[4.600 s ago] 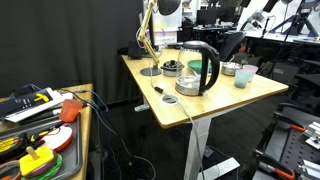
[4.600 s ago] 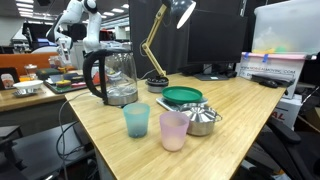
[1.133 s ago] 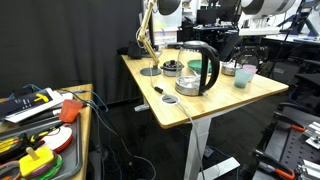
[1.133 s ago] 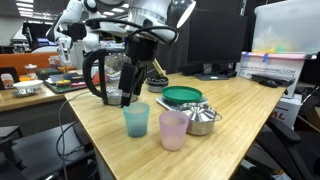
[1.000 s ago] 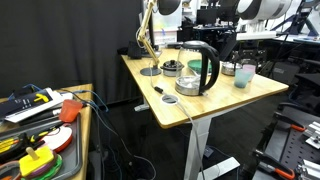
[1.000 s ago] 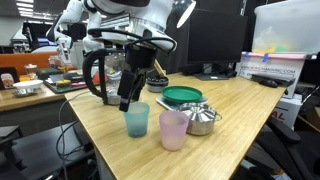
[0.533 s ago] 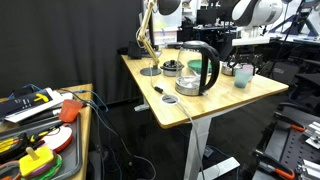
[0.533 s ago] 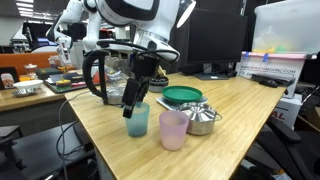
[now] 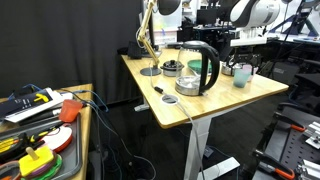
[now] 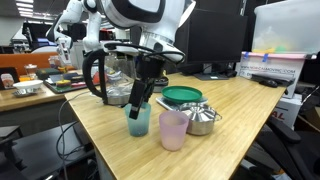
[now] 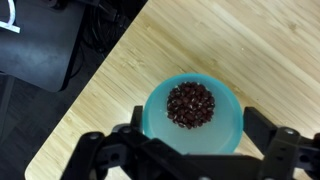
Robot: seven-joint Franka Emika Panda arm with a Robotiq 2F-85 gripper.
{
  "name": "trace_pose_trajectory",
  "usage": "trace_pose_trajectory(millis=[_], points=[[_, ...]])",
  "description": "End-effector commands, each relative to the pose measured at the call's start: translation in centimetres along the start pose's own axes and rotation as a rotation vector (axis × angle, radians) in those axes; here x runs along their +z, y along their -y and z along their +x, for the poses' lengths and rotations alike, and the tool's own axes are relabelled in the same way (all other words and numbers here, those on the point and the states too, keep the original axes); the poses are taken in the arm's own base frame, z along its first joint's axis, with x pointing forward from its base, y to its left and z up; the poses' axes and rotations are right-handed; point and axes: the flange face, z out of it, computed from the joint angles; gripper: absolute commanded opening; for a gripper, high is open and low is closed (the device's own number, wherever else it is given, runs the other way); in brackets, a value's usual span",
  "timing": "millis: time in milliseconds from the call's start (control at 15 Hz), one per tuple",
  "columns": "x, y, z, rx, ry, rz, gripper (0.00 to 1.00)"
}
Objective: Pour the things in the blue cup onto the plate
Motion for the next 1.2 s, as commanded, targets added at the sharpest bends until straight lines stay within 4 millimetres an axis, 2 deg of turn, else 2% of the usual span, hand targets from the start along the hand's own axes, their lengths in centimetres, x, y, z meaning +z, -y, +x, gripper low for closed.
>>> trace_pose_trajectory(millis=[0,133,333,800,1133], points=[[0.2,0.4,0.7,0.018,0.02,-0.019,0.97],[0.5,0.5,0.9,0.015,0.028,-0.011,0.73],[0.3,0.7,1.0,0.023,0.031,0.013,0.56],[0.0,0.4,1.0,0.035,0.033,0.024,0.54],[-1.4,-0.4,0.7,0.021,0.024,0.049,0.54]])
